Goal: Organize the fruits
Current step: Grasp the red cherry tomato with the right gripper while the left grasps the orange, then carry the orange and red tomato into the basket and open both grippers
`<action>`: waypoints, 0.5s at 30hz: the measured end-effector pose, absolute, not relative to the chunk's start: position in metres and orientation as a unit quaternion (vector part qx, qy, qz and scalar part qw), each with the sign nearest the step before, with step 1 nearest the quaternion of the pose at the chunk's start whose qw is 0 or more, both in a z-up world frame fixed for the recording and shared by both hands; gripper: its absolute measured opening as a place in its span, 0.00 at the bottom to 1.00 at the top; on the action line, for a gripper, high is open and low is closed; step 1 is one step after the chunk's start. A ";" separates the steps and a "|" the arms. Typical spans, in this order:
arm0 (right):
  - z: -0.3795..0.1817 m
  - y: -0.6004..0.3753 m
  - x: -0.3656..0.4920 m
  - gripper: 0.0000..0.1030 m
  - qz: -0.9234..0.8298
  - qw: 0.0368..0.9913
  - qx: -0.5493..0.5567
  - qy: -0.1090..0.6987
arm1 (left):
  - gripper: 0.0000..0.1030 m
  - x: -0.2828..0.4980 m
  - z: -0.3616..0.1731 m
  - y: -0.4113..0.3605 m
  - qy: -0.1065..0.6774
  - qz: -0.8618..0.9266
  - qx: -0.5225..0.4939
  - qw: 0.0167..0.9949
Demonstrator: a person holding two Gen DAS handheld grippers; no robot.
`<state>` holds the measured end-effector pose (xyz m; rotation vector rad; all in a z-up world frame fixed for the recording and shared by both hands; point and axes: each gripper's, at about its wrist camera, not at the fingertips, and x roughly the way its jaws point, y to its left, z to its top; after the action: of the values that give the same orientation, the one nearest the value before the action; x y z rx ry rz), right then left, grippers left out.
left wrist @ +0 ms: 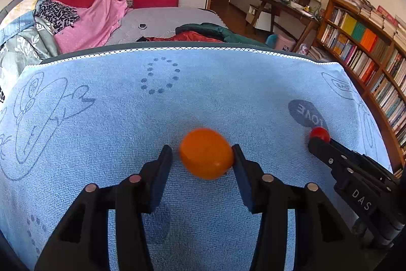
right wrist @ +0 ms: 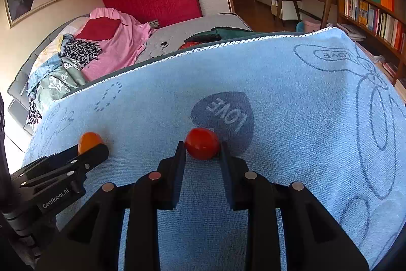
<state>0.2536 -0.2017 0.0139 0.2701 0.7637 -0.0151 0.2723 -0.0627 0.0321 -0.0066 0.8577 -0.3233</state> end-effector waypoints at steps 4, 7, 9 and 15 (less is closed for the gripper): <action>0.013 -0.205 0.252 0.27 -0.002 0.919 0.137 0.369 | 0.40 0.262 0.035 -0.060 0.412 -0.164 0.002 0.897; 0.014 -0.208 0.252 0.27 0.004 0.919 0.141 0.367 | 0.40 0.246 0.037 -0.051 0.408 -0.159 0.000 0.899; 0.014 -0.208 0.251 0.27 0.006 0.920 0.141 0.366 | 0.40 0.231 0.037 -0.043 0.407 -0.155 -0.008 0.900; 0.015 -0.209 0.248 0.27 0.011 0.921 0.143 0.362 | 0.40 0.179 0.046 -0.028 0.383 -0.130 0.015 0.914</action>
<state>0.2484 -0.2085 0.0149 0.2937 0.7442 0.0216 0.1788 -0.0276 0.0462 0.0304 0.7896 -0.2670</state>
